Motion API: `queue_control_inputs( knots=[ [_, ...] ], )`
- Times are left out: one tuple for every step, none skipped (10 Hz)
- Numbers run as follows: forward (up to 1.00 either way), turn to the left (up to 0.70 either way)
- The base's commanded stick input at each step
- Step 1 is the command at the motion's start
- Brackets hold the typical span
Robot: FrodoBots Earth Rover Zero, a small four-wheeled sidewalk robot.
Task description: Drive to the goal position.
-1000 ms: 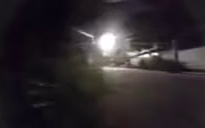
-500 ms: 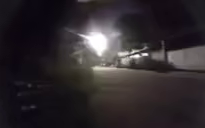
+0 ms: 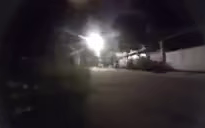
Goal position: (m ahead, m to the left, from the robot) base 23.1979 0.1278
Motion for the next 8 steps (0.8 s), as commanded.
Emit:
queue_control_inputs(
  knots=[
    [0.7, 0.0],
    [0.7, 0.0],
    [0.7, 0.0],
    [0.7, 0.0],
    [0.7, 0.0],
    [0.7, 0.0],
    [0.7, 0.0],
    [0.06, 0.0]
  ],
)
